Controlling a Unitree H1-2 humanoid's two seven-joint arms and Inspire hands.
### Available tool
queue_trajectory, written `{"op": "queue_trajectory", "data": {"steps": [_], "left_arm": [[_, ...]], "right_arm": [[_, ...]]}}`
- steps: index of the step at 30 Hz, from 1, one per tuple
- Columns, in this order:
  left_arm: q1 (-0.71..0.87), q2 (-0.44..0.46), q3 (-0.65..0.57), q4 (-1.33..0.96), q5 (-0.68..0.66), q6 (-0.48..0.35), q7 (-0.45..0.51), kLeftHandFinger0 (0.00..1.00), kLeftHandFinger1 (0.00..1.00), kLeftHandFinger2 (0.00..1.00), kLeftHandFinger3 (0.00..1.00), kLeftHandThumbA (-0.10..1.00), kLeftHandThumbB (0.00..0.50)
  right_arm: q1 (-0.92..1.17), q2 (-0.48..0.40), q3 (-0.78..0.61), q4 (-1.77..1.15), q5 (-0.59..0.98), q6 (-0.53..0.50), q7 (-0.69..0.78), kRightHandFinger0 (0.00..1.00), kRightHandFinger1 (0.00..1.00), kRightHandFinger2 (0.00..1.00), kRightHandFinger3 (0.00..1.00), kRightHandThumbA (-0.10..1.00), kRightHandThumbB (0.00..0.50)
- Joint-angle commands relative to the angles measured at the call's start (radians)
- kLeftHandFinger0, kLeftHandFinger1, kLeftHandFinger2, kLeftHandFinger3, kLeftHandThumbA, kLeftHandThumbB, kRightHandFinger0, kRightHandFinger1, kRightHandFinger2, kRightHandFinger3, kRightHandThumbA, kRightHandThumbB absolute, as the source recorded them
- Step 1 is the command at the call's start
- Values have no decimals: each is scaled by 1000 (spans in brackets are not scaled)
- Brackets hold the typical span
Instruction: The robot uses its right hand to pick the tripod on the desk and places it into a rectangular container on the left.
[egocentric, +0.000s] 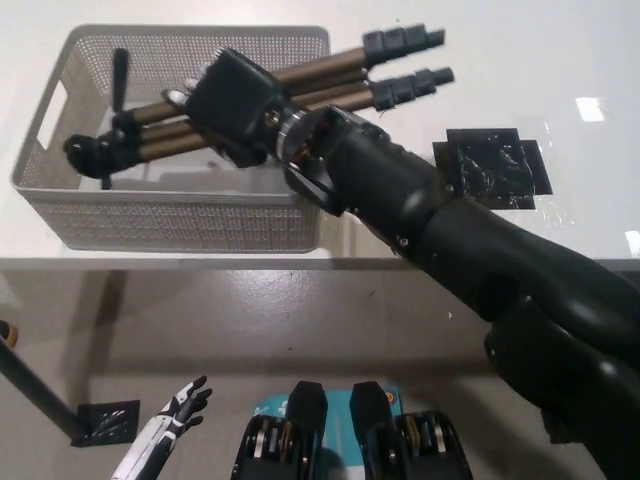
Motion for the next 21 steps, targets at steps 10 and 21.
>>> {"op": "queue_trajectory", "data": {"steps": [10,21], "left_arm": [[-12,23,-13,1,-2,-48,-39,1000,1000,1000,1000,1000,500],[-23,19,-33,-16,13,-35,-38,1000,1000,1000,1000,1000,500]], "right_arm": [[-120,-11,-61,66,-18,33,-142,0,0,174,490,-100,306],[-188,20,-16,101,-43,3,-61,0,13,95,585,-57,335]]}}
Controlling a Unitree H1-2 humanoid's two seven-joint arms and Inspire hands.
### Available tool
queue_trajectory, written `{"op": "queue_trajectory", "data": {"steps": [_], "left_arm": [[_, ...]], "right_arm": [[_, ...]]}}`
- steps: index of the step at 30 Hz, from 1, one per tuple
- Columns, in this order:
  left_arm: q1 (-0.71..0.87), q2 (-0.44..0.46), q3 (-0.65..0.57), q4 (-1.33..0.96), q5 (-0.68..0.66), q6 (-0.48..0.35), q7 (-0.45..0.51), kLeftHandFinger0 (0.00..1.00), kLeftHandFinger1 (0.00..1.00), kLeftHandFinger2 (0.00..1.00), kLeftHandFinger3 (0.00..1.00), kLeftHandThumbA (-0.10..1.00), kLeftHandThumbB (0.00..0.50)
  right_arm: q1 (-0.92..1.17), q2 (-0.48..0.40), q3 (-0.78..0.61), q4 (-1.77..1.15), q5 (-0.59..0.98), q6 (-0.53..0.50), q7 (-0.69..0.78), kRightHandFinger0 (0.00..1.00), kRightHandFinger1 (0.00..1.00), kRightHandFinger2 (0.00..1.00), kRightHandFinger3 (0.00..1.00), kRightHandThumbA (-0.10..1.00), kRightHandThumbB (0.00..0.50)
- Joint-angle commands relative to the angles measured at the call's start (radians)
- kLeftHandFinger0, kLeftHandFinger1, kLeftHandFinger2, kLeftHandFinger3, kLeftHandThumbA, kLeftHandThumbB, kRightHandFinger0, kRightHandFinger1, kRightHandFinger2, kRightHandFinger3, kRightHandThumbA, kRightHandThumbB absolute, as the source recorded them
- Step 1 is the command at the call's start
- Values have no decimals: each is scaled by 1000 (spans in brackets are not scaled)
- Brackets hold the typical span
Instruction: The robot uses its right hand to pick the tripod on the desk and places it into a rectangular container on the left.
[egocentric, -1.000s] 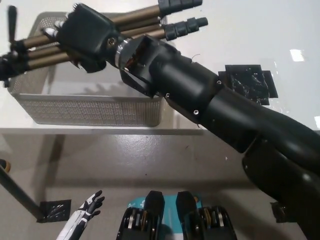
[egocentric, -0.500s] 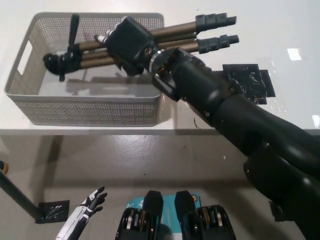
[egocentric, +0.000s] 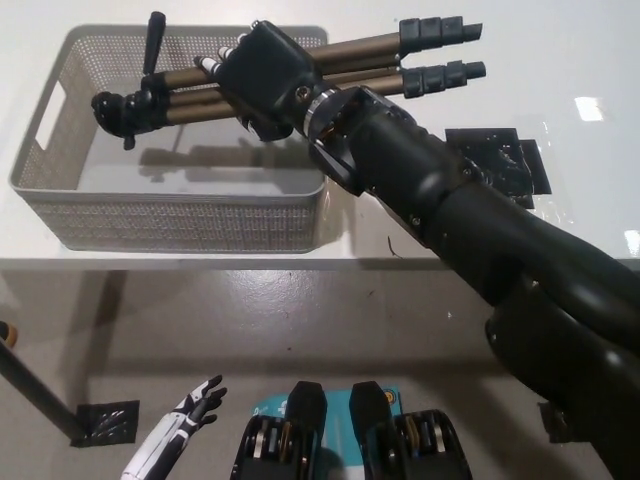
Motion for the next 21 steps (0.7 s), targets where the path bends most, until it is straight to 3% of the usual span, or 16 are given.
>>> {"op": "queue_trajectory", "data": {"steps": [1,2,3,4,6,9,15,21], "left_arm": [[-2,17,-8,-28,9,-25,-11,1000,1000,1000,1000,1000,500],[-3,17,-9,-25,9,-29,-13,1000,1000,1000,1000,1000,500],[-5,17,-13,-23,17,-27,-9,1000,1000,1000,1000,1000,500],[-10,16,-19,-14,18,-40,-12,1000,1000,1000,1000,1000,500],[-18,16,-24,-9,22,-39,-10,1000,1000,1000,1000,1000,500],[-20,20,-31,-4,25,-45,-10,1000,1000,1000,1000,1000,500],[-26,19,-32,-6,27,-37,-11,1000,1000,1000,1000,1000,500],[-29,16,-41,4,40,-50,-7,1000,1000,1000,1000,1000,500]], "right_arm": [[-145,26,12,-3,-21,-8,-5,27,71,193,629,105,369],[-141,32,0,-3,-5,-16,-25,5,74,208,643,161,379],[-131,42,-29,-6,29,-9,-1,499,689,853,1000,418,410],[-115,52,-59,-15,60,-11,5,1000,1000,1000,1000,538,481],[-106,58,-74,-23,66,-11,8,1000,1000,1000,1000,712,500],[-87,55,-98,-55,72,-12,3,1000,1000,1000,1000,834,500],[-76,7,-137,-77,74,-15,-22,1000,1000,1000,1000,963,500],[-77,-44,-194,-81,108,-17,-12,1000,1000,1000,1000,1000,500]]}}
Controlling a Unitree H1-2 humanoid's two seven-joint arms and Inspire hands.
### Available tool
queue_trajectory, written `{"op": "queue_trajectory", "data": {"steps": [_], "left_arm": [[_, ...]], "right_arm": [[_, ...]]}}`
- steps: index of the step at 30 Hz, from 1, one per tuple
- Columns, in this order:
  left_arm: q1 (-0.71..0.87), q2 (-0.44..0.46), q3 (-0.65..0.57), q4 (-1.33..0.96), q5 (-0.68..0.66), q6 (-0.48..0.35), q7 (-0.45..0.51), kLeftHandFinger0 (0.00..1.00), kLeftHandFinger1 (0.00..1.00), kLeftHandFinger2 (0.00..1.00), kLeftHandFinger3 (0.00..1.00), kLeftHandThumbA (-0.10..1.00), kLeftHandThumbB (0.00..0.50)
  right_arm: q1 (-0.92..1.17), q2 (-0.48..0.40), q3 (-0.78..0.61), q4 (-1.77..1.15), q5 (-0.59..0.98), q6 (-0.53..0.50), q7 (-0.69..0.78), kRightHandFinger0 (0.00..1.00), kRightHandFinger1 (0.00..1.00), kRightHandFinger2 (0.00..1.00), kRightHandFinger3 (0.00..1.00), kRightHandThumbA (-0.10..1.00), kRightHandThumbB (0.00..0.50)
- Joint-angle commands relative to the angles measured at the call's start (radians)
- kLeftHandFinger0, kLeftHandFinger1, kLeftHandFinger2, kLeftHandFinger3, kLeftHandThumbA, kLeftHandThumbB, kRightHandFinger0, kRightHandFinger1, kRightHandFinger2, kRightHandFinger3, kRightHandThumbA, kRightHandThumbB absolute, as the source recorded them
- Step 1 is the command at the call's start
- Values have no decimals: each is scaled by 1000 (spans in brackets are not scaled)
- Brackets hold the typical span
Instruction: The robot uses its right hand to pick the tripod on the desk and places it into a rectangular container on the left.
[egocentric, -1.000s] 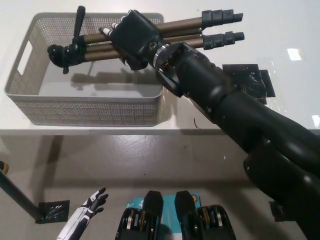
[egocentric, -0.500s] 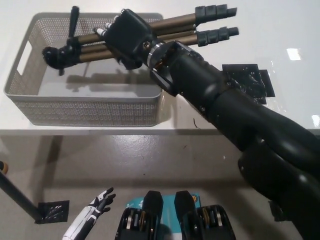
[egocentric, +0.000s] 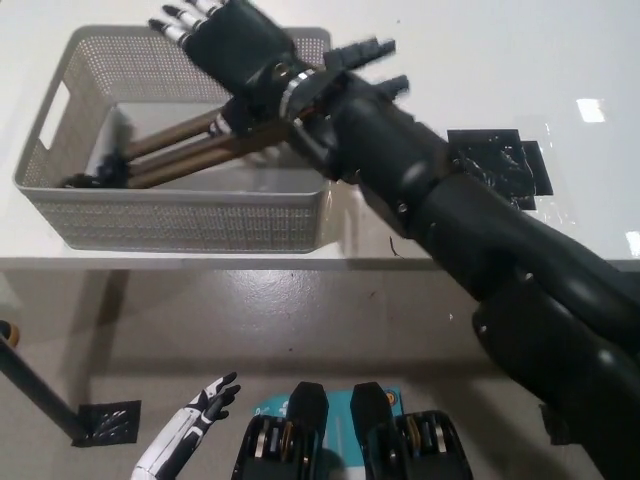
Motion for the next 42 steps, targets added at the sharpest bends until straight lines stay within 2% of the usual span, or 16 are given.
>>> {"op": "queue_trajectory", "data": {"steps": [1,11,19,21,23,25,29,31,33,34,35,37,38,39,40,42], "left_arm": [[-8,15,-7,-2,13,-43,-8,1000,1000,1000,1000,1000,500],[-5,12,-2,-9,31,-21,11,1000,1000,1000,1000,1000,500],[-9,13,12,-2,19,-19,14,1000,1000,1000,1000,1000,500],[-16,6,15,4,8,-17,11,1000,1000,1000,1000,1000,500],[-21,7,21,10,-3,-18,8,1000,1000,1000,1000,1000,500],[-29,9,23,12,-8,-16,5,1000,1000,1000,1000,1000,500],[-43,9,23,21,1,-12,11,1000,1000,1000,1000,1000,500],[-55,4,23,29,-2,-3,10,1000,1000,1000,1000,1000,500],[-64,4,23,28,-3,0,8,1000,1000,1000,1000,1000,500],[-65,5,25,21,-8,4,6,1000,1000,1000,1000,1000,500],[-65,4,28,22,-13,2,5,1000,1000,1000,1000,1000,500],[-54,4,30,4,-11,10,8,1000,1000,1000,1000,1000,500],[-51,3,31,-1,-4,12,17,1000,1000,1000,1000,1000,500],[-50,6,29,-3,5,21,19,1000,1000,1000,1000,1000,500],[-50,9,31,-6,3,26,17,1000,1000,1000,1000,1000,500],[-55,9,35,-3,-10,25,8,1000,1000,1000,1000,1000,500]], "right_arm": [[-63,-56,-62,-41,59,-5,-29,1000,1000,1000,1000,1000,500],[32,-273,-541,-671,509,-9,187,1000,1000,1000,1000,1000,467],[277,-453,-776,-1500,823,260,337,1000,1000,1000,1000,1000,500],[400,-504,-797,-1693,856,241,301,1000,1000,1000,1000,1000,441],[574,-492,-814,-1910,914,288,231,1000,1000,1000,1000,1000,493],[742,-446,-802,-2037,942,259,121,1000,1000,1000,1000,1000,443],[1253,-358,-683,-2081,884,-131,-85,1000,1000,1000,1000,1000,449],[1421,-315,-579,-2081,812,-211,-113,1000,1000,1000,1000,1000,383],[1480,-283,-548,-2048,763,-242,-119,1000,1000,1000,1000,1000,341],[1537,-244,-515,-1957,728,-336,-153,1000,1000,1000,1000,1000,338],[1564,-239,-485,-1917,759,-355,-158,1000,1000,1000,1000,1000,374],[1627,-226,-443,-1823,812,-355,-162,1000,1000,1000,1000,1000,379],[1617,-234,-429,-1738,823,-355,-196,1000,1000,1000,1000,1000,323],[1633,-184,-467,-1666,860,-355,-172,1000,1000,1000,1000,1000,329],[1639,-146,-503,-1580,904,-355,-134,1000,1000,1000,1000,1000,269],[1622,-109,-563,-1436,963,-355,-75,1000,1000,1000,1000,1000,294]]}}
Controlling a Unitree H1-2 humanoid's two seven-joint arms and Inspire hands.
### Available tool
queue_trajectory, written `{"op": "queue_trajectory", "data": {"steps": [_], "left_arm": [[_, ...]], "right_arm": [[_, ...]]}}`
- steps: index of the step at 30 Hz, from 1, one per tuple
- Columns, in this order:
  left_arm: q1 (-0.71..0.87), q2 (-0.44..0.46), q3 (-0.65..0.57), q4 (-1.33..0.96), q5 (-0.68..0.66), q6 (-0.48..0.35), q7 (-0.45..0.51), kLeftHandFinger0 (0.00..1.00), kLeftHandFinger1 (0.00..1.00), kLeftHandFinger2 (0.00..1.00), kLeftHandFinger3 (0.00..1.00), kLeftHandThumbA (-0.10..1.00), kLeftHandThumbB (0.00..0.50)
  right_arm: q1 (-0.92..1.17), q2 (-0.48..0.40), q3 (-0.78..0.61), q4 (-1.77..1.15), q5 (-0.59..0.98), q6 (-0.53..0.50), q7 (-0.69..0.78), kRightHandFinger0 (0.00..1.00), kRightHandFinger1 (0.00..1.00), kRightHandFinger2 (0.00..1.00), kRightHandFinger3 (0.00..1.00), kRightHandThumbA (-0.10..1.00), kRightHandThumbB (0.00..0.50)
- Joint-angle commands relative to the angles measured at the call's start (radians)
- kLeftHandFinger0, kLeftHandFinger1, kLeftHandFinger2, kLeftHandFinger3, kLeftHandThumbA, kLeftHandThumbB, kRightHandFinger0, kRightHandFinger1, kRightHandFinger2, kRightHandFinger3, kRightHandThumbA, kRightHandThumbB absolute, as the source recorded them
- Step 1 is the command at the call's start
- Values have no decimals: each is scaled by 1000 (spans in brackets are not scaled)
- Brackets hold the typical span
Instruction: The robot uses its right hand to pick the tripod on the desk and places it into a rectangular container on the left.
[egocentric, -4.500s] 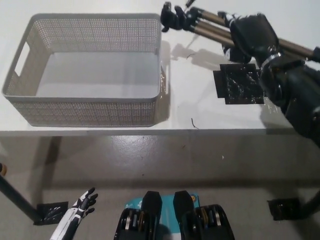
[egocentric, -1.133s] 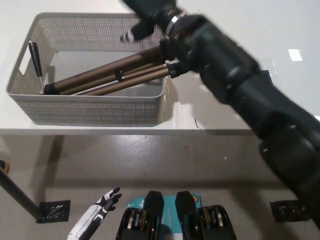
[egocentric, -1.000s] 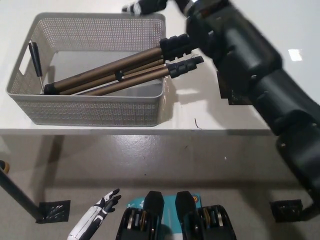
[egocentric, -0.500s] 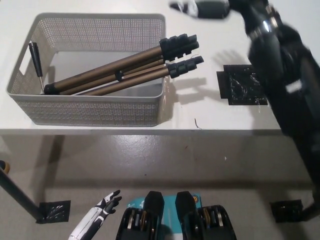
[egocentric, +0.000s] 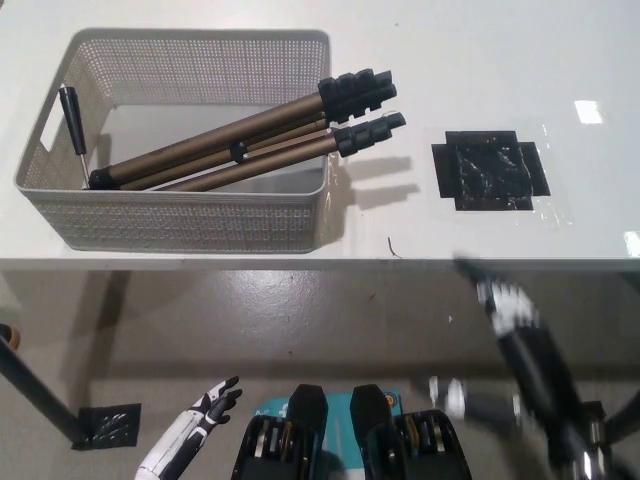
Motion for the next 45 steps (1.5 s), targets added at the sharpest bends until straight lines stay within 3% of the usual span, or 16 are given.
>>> {"op": "queue_trajectory", "data": {"steps": [1,5,9,13,15,21,24,26,45], "left_arm": [[-52,16,29,-29,-23,1,7,1000,1000,1000,1000,1000,500],[-60,9,32,-21,-32,-10,8,1000,1000,1000,1000,1000,500],[-60,7,35,-23,-36,-8,10,1000,1000,1000,1000,1000,500],[-67,8,47,-24,-53,-12,7,1000,1000,1000,1000,1000,500],[-63,10,48,-30,-58,-15,2,1000,1000,1000,1000,1000,500],[-59,9,48,-31,-60,-14,-1,1000,1000,1000,1000,1000,500],[-58,6,52,-31,-70,-15,-3,1000,1000,1000,1000,1000,500],[-67,4,55,-13,-68,-28,3,1000,1000,1000,1000,1000,500],[-49,0,59,-24,-34,-22,7,1000,1000,1000,1000,1000,500]], "right_arm": [[166,123,-115,-60,493,-321,-135,1000,1000,1000,1000,1000,292],[108,144,-179,164,597,-321,-24,1000,1000,1000,1000,1000,334],[55,164,-223,342,672,-302,55,1000,1000,1000,1000,1000,284],[20,183,-258,404,737,-263,119,1000,1000,1000,1000,1000,362],[22,179,-268,409,748,-232,154,1000,1000,1000,1000,1000,372],[12,180,-295,434,778,-217,198,1000,1000,1000,1000,1000,329],[7,184,-307,440,784,-215,205,1000,1000,1000,1000,1000,353],[-7,182,-315,452,781,-217,210,1000,1000,1000,1000,1000,331],[-7,180,-330,463,771,-221,245,1000,1000,1000,1000,1000,321]]}}
